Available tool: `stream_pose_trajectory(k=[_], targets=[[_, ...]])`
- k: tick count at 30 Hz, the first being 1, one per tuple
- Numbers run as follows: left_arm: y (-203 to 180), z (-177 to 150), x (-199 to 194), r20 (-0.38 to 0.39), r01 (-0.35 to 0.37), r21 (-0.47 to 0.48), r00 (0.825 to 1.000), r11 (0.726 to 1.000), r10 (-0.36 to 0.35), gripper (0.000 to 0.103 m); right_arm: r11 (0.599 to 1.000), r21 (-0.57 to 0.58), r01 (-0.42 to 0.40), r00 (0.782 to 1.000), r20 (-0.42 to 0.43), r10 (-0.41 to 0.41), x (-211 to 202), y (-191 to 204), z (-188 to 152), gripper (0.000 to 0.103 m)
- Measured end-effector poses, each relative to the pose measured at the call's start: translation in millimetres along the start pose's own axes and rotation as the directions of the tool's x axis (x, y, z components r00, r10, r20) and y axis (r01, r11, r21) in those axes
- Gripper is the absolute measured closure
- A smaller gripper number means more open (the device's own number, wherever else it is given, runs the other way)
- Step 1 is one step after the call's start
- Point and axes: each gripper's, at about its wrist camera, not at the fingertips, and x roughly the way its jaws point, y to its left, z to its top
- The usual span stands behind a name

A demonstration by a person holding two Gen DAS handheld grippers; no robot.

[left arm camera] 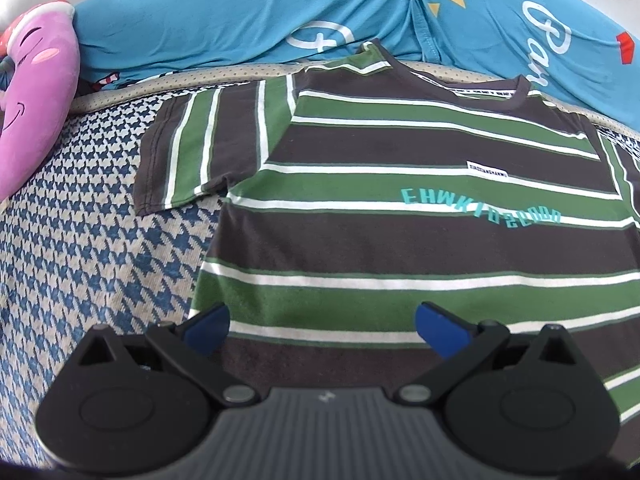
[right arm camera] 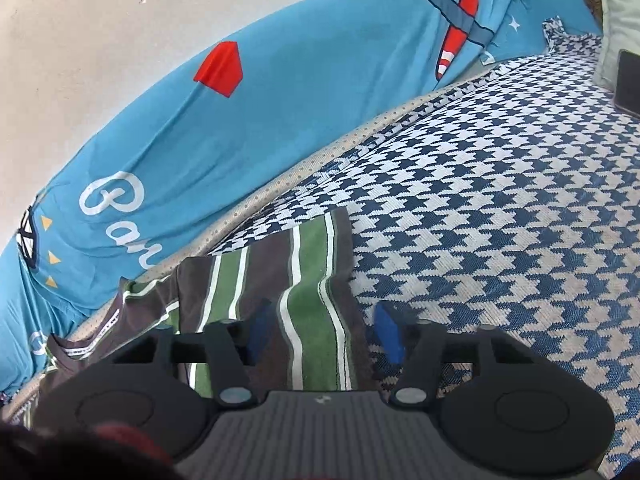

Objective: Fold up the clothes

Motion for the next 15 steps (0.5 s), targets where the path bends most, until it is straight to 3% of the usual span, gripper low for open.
stream_pose_trajectory(k=[4, 7, 15], targets=[[1.0, 1.0, 0.8, -0.002, -0.003, 0.000, 1.000, 1.000, 0.003, 0.000, 1.000, 0.004, -0.022, 1.000, -0.011, 0.023, 5.3, 2.8, -0.5, 0.084], [1.7, 1.7, 1.0, -0.003, -0.001, 0.000, 1.000, 1.000, 0.001, 0.000, 1.000, 0.005, -0.021, 1.000, -0.008, 0.021, 6.4, 7.3, -1.1, 0.090], [4.2, 2.4, 3.2, -0.007, -0.003, -0.003, 1.000, 1.000, 0.003, 0.000, 0.996, -0.059, -0.074, 0.997, 0.023, 0.075, -3.0, 39.4, -2.4, 0.092]])
